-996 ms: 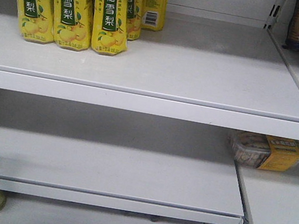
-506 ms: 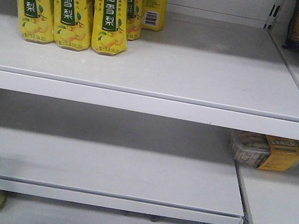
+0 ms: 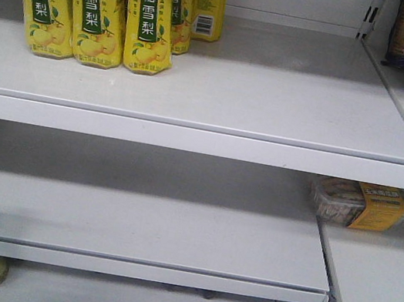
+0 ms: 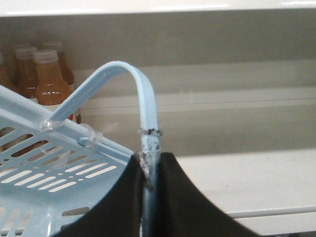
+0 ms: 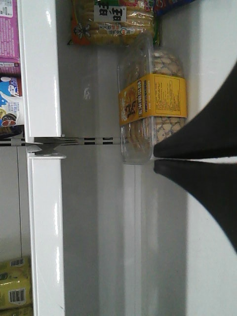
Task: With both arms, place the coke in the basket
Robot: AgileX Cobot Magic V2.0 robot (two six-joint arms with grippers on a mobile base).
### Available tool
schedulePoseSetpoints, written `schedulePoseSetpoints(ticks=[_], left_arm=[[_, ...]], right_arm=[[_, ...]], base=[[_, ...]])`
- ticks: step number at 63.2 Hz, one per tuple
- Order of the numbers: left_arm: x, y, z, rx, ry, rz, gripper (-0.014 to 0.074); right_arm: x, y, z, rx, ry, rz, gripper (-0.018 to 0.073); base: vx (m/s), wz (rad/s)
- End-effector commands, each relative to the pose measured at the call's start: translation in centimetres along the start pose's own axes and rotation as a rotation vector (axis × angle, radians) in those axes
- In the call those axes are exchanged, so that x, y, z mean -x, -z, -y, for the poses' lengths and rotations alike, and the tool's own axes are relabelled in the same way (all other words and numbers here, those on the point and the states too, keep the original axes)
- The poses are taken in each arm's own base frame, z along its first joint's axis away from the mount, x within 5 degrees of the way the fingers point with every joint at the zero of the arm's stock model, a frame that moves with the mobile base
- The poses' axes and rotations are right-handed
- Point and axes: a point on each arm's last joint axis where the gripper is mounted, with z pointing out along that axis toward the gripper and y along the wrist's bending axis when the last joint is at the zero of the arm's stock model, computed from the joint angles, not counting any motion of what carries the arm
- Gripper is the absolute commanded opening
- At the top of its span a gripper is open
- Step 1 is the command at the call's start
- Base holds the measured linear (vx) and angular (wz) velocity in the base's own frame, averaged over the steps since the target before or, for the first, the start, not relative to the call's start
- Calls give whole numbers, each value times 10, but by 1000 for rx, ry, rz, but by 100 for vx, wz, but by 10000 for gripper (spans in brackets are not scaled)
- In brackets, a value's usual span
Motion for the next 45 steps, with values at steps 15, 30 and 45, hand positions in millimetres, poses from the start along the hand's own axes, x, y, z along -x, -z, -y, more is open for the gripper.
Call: schedulePoseSetpoints(ticks=[15, 30, 45], left_arm=[[19, 4, 1, -4, -41, 197, -6], [19, 4, 1, -4, -41, 197, -6], [19, 4, 1, -4, -41, 197, -6]], right_arm=[[3, 1, 0, -2, 5, 74, -9], [3, 1, 0, -2, 5, 75, -9], [3, 1, 0, -2, 5, 75, -9]], base=[[0, 0], [0, 0], [0, 0]])
